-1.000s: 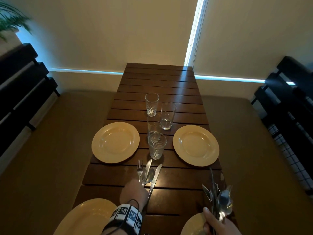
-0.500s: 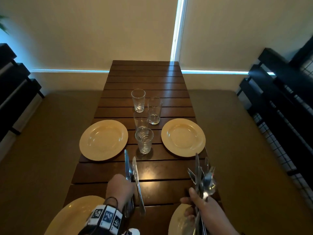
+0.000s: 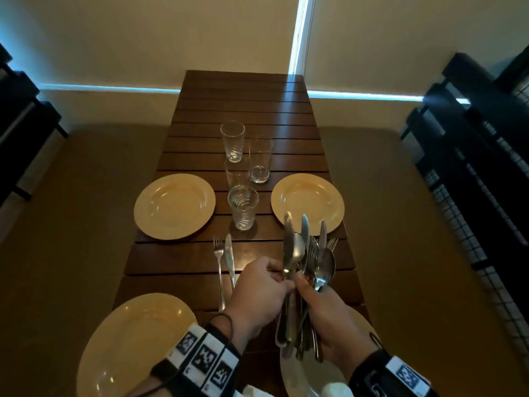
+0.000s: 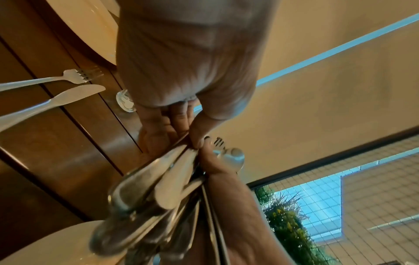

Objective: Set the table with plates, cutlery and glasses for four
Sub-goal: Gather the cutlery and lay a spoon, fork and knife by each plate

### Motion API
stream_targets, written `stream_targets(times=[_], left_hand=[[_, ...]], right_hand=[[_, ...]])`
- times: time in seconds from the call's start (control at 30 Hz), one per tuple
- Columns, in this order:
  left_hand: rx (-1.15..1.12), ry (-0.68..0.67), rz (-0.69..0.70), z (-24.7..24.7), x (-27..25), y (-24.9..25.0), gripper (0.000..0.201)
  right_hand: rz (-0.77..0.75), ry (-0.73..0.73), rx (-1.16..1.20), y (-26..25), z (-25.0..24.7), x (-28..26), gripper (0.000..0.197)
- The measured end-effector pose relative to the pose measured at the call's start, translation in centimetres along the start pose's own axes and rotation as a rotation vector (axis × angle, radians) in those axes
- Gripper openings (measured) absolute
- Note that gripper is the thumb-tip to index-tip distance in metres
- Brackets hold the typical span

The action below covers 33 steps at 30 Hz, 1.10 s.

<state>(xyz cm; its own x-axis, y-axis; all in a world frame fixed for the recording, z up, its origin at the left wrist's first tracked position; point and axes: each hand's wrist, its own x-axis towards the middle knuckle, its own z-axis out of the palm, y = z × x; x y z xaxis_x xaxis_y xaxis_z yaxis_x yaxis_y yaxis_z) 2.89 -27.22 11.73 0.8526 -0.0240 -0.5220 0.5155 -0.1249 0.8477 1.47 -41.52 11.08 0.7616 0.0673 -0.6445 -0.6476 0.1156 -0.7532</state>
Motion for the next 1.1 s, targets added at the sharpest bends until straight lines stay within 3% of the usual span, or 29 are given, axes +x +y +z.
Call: stream_targets(times=[0.1, 0.3, 0.47, 0.63, 0.7, 0.77, 0.9, 1.0, 1.1], left_hand=[[0.036, 0.028, 0.021, -0.1, 0.0, 0.0, 0.031], [0.182, 0.084, 0.223, -0.1, -1.1, 0.2, 0.006], [0.267, 0.07, 0.377, -0.5, -1.6, 0.1, 0.025], [0.533, 0.141, 0.523, -1.9, -1.0, 0.4, 0.022], [0.386, 0.057, 0.47, -3.0, -1.1, 0.6, 0.013], [0.086, 0.034, 0.323, -3.7, -1.3, 0.7, 0.012], [-0.593, -0.114, -0.192, -4.0, -0.1, 0.3, 0.045], [-0.847, -0.293, -0.324, -2.7, 0.2, 1.1, 0.054], [-1.078, -0.408, -0.346, -1.8, 0.0, 2.8, 0.051]], right_hand=[[-0.029, 0.005, 0.017, -0.2, 0.4, 0.0, 0.036], [-0.039, -0.019, 0.149, -1.2, 1.2, -0.1, 0.033], [-0.09, 0.009, 0.185, -1.7, 1.9, 0.3, 0.035], [-0.127, 0.002, 0.243, -2.2, 2.6, 0.6, 0.029], [-0.162, 0.048, 0.196, -2.9, 2.9, 0.7, 0.025], [-0.217, 0.111, 0.15, -3.7, 3.1, 0.9, 0.021], [-0.442, 0.177, 0.141, -6.3, 4.3, 0.3, 0.014], [-0.77, 0.188, 0.048, -7.6, 5.5, 0.0, 0.016], [-0.804, 0.172, -0.092, -7.9, 7.1, -0.3, 0.025]])
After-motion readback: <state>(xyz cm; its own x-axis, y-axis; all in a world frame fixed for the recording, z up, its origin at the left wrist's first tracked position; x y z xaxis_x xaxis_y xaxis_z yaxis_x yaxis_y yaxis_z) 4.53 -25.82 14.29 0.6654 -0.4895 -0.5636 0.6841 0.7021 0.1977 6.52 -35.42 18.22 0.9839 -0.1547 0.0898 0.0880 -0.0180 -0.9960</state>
